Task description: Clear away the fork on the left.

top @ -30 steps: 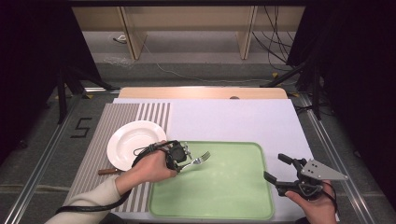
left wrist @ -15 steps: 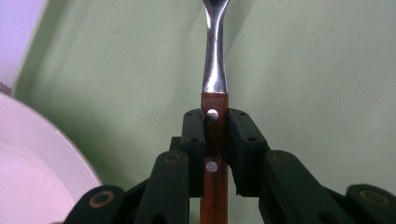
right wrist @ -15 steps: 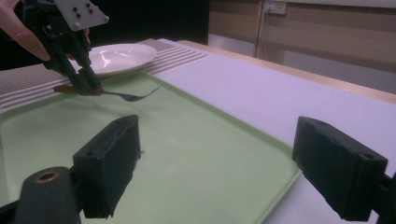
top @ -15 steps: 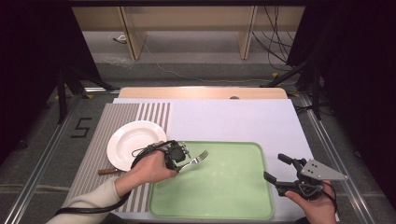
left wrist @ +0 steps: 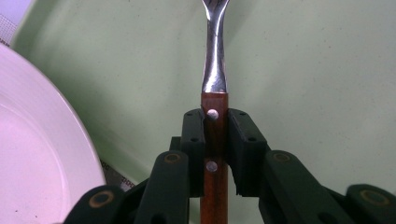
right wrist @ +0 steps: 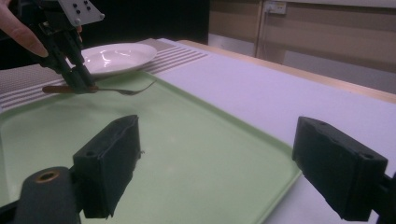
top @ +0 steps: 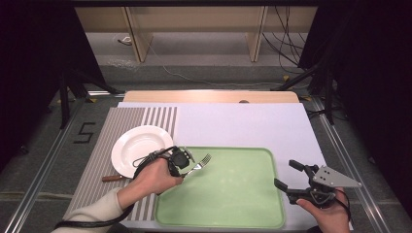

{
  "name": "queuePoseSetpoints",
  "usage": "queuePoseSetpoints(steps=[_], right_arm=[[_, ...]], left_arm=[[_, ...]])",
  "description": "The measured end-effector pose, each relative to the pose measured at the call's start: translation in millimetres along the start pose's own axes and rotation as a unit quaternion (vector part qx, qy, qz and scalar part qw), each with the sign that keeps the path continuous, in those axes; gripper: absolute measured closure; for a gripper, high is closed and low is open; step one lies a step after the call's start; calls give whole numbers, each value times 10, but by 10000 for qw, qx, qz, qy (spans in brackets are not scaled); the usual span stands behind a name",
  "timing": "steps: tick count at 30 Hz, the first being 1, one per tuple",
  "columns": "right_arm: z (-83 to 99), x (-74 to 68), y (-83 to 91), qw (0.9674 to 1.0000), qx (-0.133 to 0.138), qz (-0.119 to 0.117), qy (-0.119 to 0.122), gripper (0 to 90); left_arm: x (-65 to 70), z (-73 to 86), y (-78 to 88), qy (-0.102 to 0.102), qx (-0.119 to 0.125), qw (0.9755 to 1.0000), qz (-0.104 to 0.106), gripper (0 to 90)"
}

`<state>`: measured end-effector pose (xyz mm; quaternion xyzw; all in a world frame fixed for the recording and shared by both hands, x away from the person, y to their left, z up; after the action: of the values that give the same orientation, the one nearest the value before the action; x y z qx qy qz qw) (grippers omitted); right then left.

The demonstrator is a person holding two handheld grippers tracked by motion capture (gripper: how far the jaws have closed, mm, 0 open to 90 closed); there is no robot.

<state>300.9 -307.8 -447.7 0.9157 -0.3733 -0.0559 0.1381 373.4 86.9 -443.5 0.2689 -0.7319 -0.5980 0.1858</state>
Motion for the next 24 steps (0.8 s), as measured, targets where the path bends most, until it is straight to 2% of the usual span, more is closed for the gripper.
queuePoseSetpoints(steps=[24], right_arm=[[-1, -2, 0, 10000, 4, 10, 2, 165]], left_arm=[[38, 33, -67, 304, -63, 9995, 70, 767]])
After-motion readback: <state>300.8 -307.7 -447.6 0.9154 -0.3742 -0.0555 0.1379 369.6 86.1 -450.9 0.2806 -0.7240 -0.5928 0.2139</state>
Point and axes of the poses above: each handheld gripper's, and its own axes: y roughly backward along the jaws, z roughly out of its underside, x roughly to its right, the point moved 1 cm from there along -y, roughly forward along the jaws, and after that the axes turned 1 degree about y, right-handed, at the moved point
